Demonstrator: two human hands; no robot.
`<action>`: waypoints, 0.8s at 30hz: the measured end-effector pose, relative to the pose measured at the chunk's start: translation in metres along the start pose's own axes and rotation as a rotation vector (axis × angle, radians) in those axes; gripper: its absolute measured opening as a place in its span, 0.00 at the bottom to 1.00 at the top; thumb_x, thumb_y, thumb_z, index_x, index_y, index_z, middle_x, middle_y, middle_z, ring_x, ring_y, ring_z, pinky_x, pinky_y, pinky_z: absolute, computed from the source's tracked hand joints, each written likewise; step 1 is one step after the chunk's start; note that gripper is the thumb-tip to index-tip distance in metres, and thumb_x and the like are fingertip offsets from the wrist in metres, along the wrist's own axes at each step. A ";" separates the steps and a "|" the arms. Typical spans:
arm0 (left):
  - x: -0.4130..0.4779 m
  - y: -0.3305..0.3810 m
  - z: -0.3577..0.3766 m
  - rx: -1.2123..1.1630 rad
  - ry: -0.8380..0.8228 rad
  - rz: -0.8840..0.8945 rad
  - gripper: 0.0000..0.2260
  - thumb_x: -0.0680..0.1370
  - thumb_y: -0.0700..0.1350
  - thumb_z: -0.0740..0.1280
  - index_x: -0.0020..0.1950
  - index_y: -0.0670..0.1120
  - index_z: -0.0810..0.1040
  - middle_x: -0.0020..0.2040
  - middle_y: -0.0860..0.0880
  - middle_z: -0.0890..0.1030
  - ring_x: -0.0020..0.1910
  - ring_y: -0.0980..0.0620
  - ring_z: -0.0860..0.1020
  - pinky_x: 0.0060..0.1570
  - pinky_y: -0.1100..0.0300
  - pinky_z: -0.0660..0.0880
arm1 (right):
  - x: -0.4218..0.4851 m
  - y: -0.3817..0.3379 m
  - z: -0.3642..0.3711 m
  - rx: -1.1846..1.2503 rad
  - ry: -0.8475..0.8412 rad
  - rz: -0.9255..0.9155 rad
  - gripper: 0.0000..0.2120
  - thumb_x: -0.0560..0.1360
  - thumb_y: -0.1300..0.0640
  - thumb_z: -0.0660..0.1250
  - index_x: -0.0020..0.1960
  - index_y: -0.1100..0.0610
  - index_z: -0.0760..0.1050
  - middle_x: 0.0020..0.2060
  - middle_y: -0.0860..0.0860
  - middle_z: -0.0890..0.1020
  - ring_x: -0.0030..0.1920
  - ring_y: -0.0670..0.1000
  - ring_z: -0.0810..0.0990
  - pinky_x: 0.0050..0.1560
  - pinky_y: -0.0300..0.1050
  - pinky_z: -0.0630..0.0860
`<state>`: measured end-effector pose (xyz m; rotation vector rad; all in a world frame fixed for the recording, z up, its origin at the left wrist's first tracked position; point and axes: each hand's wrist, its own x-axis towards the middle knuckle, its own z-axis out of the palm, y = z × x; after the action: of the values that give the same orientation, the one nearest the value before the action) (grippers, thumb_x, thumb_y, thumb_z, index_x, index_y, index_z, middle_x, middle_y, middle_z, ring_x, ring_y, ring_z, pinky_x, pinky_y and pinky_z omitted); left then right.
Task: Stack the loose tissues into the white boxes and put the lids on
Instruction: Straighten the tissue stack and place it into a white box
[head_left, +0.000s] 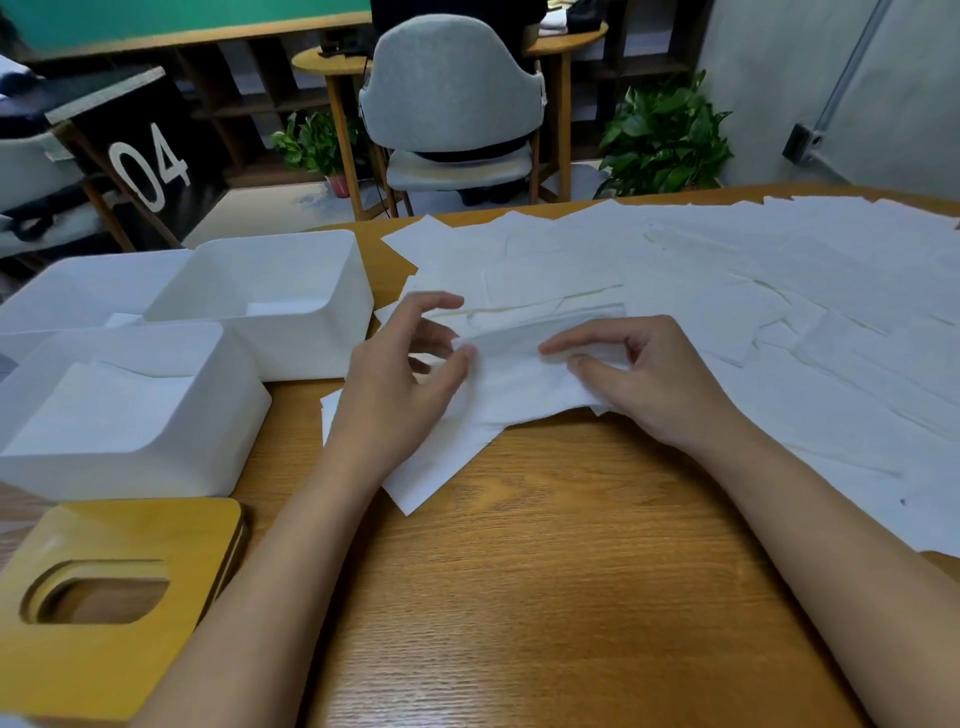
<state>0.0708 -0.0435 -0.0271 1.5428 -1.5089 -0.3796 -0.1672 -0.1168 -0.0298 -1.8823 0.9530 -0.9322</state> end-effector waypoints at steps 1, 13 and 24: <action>0.001 -0.007 -0.004 0.145 -0.017 0.028 0.14 0.81 0.43 0.72 0.65 0.53 0.78 0.49 0.56 0.83 0.51 0.59 0.81 0.52 0.58 0.79 | 0.001 0.003 0.000 -0.012 0.032 0.010 0.16 0.79 0.65 0.70 0.52 0.46 0.88 0.53 0.38 0.87 0.60 0.39 0.81 0.65 0.41 0.75; 0.003 -0.024 -0.017 0.541 -0.121 -0.103 0.22 0.77 0.64 0.71 0.66 0.54 0.80 0.61 0.53 0.80 0.61 0.51 0.78 0.59 0.46 0.78 | 0.005 0.013 -0.001 -0.008 0.142 0.031 0.16 0.78 0.63 0.69 0.52 0.44 0.88 0.55 0.39 0.86 0.62 0.40 0.80 0.67 0.46 0.75; 0.005 -0.024 -0.019 0.502 -0.143 -0.042 0.18 0.71 0.66 0.75 0.52 0.55 0.85 0.53 0.57 0.78 0.50 0.56 0.76 0.56 0.46 0.77 | 0.005 0.012 -0.002 -0.012 0.164 0.040 0.17 0.78 0.64 0.68 0.52 0.44 0.87 0.53 0.37 0.86 0.62 0.39 0.80 0.67 0.44 0.74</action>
<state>0.1008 -0.0452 -0.0331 1.9702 -1.7760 -0.1383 -0.1695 -0.1263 -0.0385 -1.8109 1.0909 -1.0712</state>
